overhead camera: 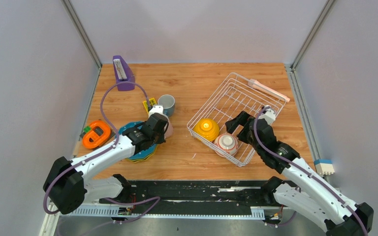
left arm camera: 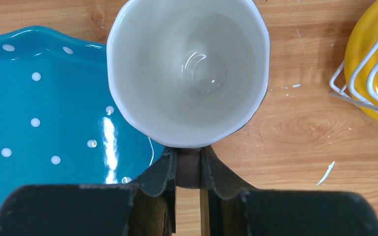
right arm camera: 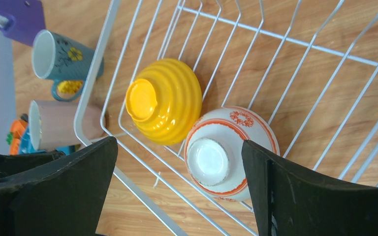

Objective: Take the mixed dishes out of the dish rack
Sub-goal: Place the cup at the center of the board.

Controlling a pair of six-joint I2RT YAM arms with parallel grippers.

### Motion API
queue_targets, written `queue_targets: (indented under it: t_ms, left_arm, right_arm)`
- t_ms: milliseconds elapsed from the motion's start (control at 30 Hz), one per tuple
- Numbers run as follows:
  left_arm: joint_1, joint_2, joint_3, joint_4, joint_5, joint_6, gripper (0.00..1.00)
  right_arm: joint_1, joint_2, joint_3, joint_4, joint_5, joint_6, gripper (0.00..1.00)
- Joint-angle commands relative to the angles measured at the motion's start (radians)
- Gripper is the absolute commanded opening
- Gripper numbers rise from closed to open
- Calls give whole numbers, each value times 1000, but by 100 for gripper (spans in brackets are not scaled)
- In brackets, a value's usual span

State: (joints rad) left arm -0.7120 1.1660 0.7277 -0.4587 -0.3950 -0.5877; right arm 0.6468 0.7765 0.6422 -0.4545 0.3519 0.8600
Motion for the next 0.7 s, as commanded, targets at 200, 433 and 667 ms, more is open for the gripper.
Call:
queue_targets:
  t_ms: [200,433,667]
  left_arm:
    - [-1,-15,61,75,-52,1,44]
    - [-1,-26,55,72,-20,5,67]
    - [-1,-51,44,73,12,7,87]
  right_arm:
    - [-11,157,108,-104,-127,-70,100]
    - [-19,179,108,-127,-159,-83,100]
    - [-49,202,99,-151,-205,-92,100]
